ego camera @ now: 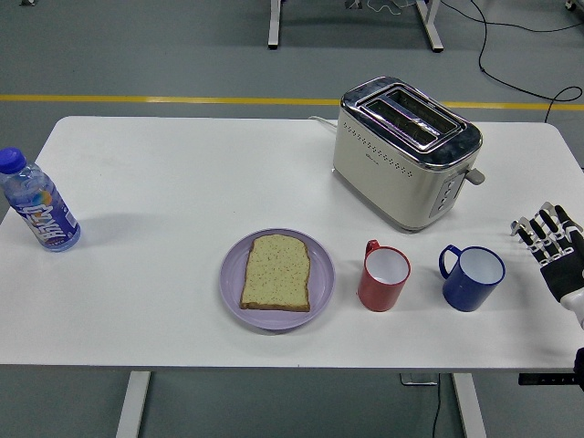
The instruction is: Pick up the cup,pour liquid into bread,place the cup on the desk
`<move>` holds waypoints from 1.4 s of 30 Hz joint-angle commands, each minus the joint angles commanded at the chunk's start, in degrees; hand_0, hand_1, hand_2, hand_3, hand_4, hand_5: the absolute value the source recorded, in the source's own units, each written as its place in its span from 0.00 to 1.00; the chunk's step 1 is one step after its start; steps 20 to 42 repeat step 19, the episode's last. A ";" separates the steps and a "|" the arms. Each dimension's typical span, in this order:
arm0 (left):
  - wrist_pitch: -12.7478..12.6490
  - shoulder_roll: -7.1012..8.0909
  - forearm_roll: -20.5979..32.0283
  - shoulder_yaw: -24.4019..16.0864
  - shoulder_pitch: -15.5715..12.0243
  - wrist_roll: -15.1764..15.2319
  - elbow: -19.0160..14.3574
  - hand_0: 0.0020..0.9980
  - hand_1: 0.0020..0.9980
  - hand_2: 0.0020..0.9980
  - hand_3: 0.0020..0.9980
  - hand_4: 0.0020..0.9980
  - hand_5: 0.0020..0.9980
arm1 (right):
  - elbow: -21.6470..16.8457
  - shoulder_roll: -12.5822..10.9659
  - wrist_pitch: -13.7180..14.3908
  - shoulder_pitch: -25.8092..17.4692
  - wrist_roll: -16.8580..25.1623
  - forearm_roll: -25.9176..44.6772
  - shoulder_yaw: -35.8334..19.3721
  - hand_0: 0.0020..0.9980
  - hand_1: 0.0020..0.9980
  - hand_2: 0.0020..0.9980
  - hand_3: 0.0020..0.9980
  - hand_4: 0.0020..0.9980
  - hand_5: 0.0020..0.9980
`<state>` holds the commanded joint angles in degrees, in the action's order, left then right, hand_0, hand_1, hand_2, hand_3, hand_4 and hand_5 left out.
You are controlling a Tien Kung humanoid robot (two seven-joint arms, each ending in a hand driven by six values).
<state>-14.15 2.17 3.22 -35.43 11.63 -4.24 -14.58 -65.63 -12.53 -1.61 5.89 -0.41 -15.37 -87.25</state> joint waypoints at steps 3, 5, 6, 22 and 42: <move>0.02 -0.01 0.22 0.13 0.00 0.04 0.01 0.69 0.76 0.77 0.61 0.40 1.00 | 0.06 0.03 0.12 0.00 0.01 -0.02 -0.11 0.63 0.52 0.59 0.57 0.58 0.11; 0.02 -0.05 0.29 0.18 -0.03 0.04 0.03 0.69 0.76 0.77 0.61 0.40 1.00 | 0.09 0.07 0.27 -0.07 -0.02 0.02 -0.21 0.63 0.52 0.59 0.58 0.58 0.10; 0.02 -0.06 0.30 0.20 -0.04 0.04 0.03 0.69 0.76 0.77 0.61 0.40 1.00 | 0.08 0.08 0.31 -0.08 -0.03 0.02 -0.22 0.63 0.52 0.59 0.58 0.58 0.10; 0.14 0.06 0.86 0.61 0.03 0.19 0.04 0.69 0.76 0.77 0.61 0.40 1.00 | 0.13 0.06 0.74 -0.08 -0.08 0.26 -0.47 0.63 0.52 0.59 0.57 0.57 0.10; 0.14 0.06 0.86 0.61 0.03 0.19 0.04 0.69 0.76 0.77 0.61 0.40 1.00 | 0.13 0.06 0.74 -0.08 -0.08 0.26 -0.47 0.63 0.52 0.59 0.57 0.57 0.10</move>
